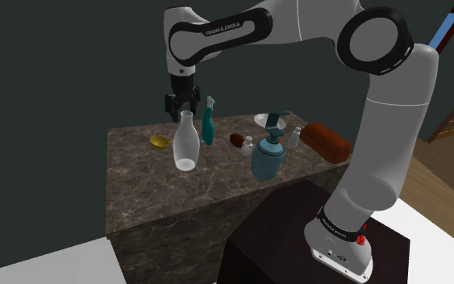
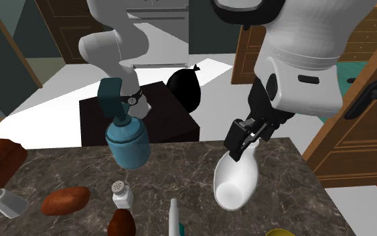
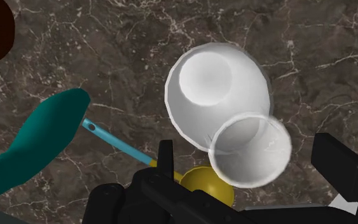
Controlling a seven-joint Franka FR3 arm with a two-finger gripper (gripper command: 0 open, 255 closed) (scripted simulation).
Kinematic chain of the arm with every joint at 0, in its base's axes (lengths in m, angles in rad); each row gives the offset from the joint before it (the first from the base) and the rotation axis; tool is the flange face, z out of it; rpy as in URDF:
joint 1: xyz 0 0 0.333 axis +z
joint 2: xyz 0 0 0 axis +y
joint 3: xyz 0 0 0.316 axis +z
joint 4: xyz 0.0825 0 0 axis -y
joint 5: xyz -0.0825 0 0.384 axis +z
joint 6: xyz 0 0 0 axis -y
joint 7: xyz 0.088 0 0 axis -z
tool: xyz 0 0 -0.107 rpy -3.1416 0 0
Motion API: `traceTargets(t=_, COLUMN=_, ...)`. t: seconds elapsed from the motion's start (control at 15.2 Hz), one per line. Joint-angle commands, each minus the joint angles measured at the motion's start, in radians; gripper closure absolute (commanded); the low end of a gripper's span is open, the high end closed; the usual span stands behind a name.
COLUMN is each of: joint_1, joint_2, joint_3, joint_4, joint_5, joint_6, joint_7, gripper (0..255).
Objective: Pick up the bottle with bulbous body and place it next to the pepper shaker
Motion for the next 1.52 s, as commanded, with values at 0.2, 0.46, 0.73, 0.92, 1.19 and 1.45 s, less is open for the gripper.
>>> traceTargets(t=0.2, joint_1=-0.001, joint_2=0.003, joint_3=-0.001, joint_4=-0.019, joint_5=-0.001, joint_6=0.022, joint_7=0.000, gripper=0)
traceTargets(t=0.46, joint_1=-0.001, joint_2=0.003, joint_3=-0.001, joint_4=-0.019, joint_5=-0.001, joint_6=0.022, joint_7=0.000, gripper=0)
traceTargets(t=0.73, joint_1=-0.001, joint_2=0.003, joint_3=-0.001, joint_4=-0.019, joint_5=-0.001, joint_6=0.022, joint_7=0.000, gripper=255)
traceTargets(t=0.92, joint_1=-0.001, joint_2=0.003, joint_3=-0.001, joint_4=-0.018, joint_5=-0.001, joint_6=0.022, joint_7=0.000, gripper=255)
traceTargets(t=1.19, joint_1=-0.001, joint_2=-0.001, joint_3=0.000, joint_4=-0.010, joint_5=0.000, joint_6=0.010, joint_7=-0.001, gripper=255)
traceTargets(t=1.45, joint_1=-0.001, joint_2=-0.012, joint_3=0.001, joint_4=0.029, joint_5=0.004, joint_6=-0.040, joint_7=-0.004, gripper=255)
